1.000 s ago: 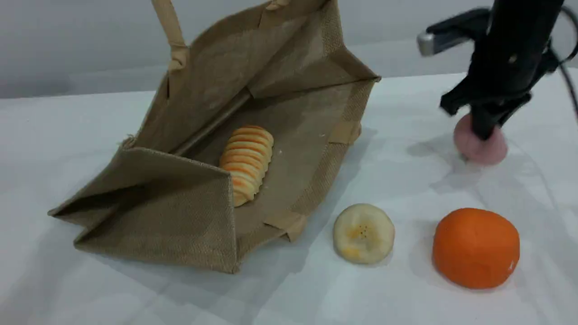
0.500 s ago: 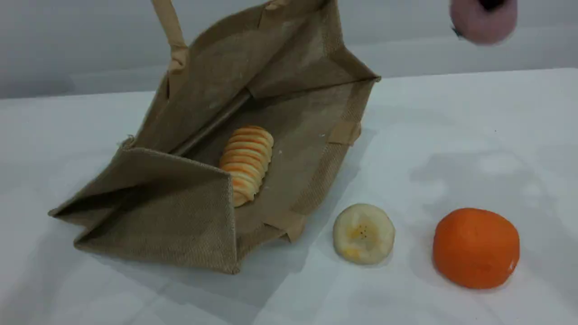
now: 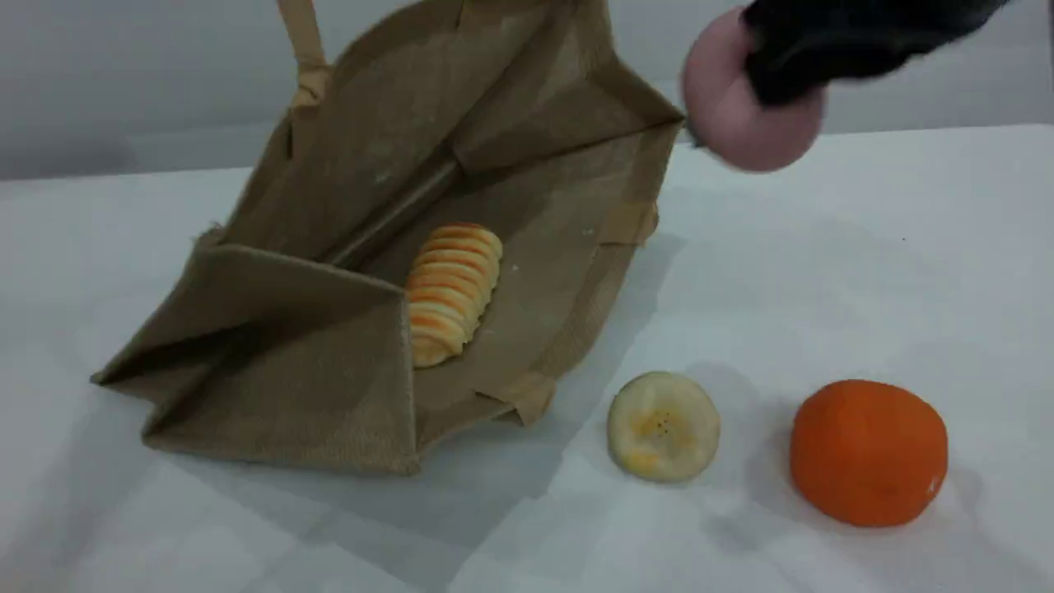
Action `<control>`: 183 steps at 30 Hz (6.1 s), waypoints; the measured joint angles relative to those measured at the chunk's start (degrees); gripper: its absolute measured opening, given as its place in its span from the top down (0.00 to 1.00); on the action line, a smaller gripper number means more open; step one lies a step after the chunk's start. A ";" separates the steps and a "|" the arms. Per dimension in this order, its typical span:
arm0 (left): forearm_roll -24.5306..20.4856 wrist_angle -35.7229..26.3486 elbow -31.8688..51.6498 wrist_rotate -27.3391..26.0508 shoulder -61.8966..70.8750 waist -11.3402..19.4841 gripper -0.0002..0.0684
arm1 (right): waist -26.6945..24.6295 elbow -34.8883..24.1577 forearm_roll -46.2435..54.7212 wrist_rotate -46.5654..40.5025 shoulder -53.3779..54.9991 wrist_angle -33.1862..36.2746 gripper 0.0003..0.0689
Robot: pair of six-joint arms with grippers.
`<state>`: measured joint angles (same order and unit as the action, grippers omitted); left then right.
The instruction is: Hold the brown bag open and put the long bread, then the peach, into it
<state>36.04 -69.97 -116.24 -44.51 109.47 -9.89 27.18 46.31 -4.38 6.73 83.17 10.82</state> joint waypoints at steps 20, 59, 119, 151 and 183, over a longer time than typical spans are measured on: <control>0.19 -0.05 0.00 0.00 -0.99 0.00 0.85 | 3.14 7.92 -0.41 -1.04 23.43 -17.54 0.97; -0.02 -0.03 0.00 0.13 -0.99 0.00 0.85 | 3.77 24.48 -1.20 -3.50 23.65 -1.31 0.16; -24.24 -0.09 4.65 34.32 -35.60 0.05 0.24 | -20.30 41.60 -10.53 2.93 -29.33 53.46 0.17; -24.08 0.08 71.76 34.32 -98.93 0.05 0.24 | -20.30 -0.28 -11.62 7.72 -81.27 52.55 0.17; -28.61 7.67 87.18 35.01 -98.81 0.05 0.24 | -20.30 -17.08 -5.63 5.42 -83.17 50.84 0.17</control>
<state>7.43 -62.29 -29.06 -9.51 10.66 -9.85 6.88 29.24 -10.02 12.14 0.00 61.66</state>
